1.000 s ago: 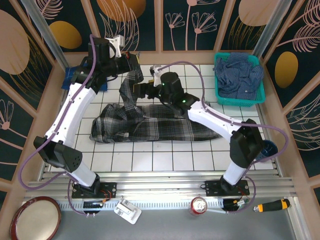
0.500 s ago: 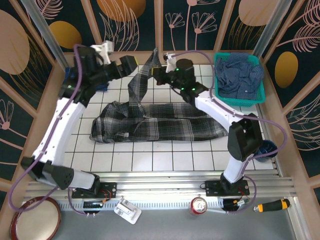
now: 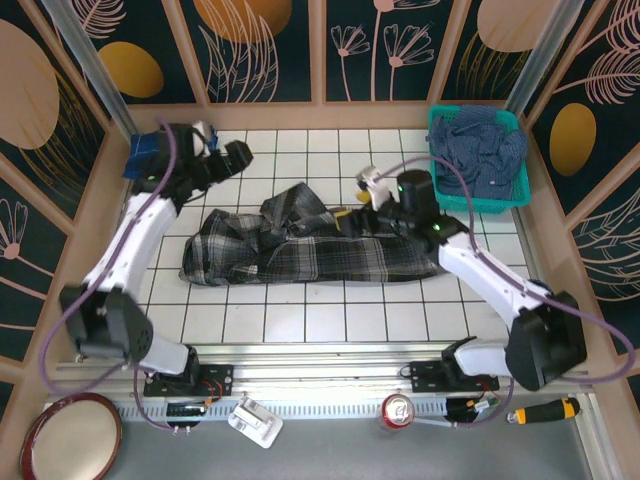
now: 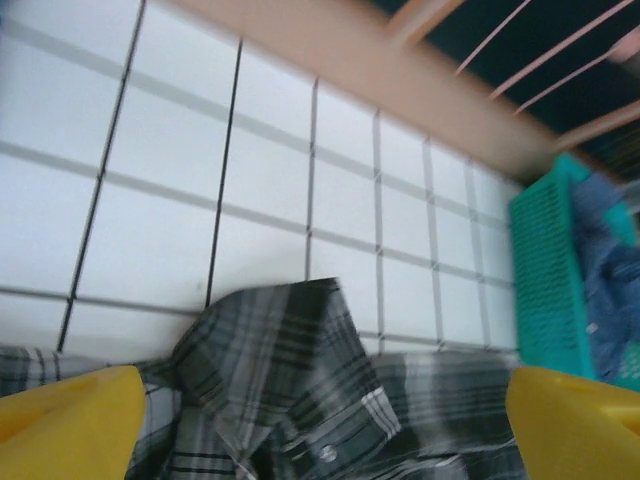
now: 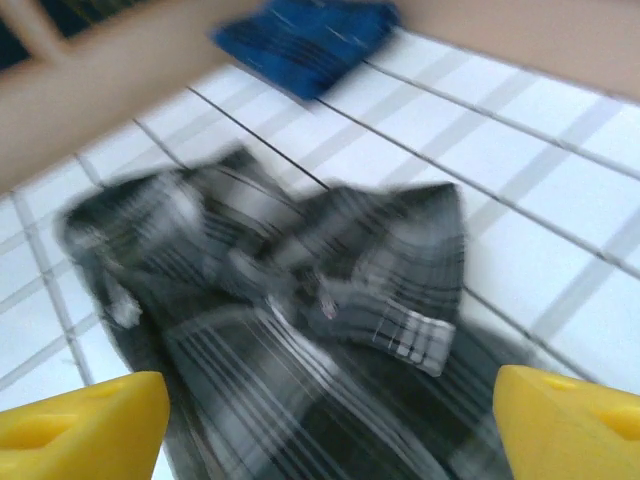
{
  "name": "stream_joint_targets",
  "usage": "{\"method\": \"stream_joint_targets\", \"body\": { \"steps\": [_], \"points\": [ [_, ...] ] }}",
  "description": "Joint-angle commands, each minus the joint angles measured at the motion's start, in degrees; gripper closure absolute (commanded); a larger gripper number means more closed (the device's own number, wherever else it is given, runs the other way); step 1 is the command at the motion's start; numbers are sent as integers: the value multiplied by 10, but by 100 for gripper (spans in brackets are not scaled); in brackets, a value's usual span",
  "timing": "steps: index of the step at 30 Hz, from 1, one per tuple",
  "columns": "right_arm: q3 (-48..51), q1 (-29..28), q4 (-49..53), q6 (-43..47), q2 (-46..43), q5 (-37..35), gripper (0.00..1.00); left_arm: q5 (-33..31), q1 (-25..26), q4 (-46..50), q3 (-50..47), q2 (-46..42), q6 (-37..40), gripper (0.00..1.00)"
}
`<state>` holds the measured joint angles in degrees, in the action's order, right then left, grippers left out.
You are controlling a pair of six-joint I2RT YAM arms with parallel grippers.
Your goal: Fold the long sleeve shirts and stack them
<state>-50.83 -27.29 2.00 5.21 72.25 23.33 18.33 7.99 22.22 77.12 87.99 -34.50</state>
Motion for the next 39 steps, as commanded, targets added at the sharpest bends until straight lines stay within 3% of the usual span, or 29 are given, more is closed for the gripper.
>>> {"method": "stream_joint_targets", "body": {
  "steps": [1, 7, 10, 13, 15, 21, 27, 31, 34, 36, 38, 39],
  "points": [
    [46, 9, -42, -184, -46, -141, 11, 24, 14, -8, 27, 73, 32, 9],
    [-11, -21, -20, -342, 35, -166, 10, -81, 57, 125, 225, 283, 108, 11],
    [-93, -31, -3, -398, 143, -147, 11, -114, 74, 201, 339, 380, 124, 13],
    [-204, -62, 34, -445, 258, -153, 12, -105, 72, 195, 347, 410, 103, 21],
    [-266, -80, 30, -460, 320, -141, 15, -86, 63, 157, 304, 388, 79, 25],
    [-463, -97, 76, -483, 505, -123, 28, 20, -20, -29, 91, 221, -19, 15],
    [-623, -97, 145, -494, 631, -117, 42, 61, -48, -46, 47, 142, -25, 15],
    [-725, -94, 201, -483, 682, -109, 67, 76, -55, -48, 44, 126, -25, 15],
    [-789, -92, 246, -463, 702, -108, 73, 81, -61, -43, 44, 120, -22, 15],
    [-811, -90, 273, -442, 707, -119, 85, 80, -63, -42, 39, 113, -20, 16],
    [-808, -97, 242, -395, 697, -95, 99, 75, -65, -45, 31, 108, -19, 16],
    [-814, -107, 222, -359, 691, -78, 100, 74, -66, -44, 29, 107, -18, 16]
  ]
}}
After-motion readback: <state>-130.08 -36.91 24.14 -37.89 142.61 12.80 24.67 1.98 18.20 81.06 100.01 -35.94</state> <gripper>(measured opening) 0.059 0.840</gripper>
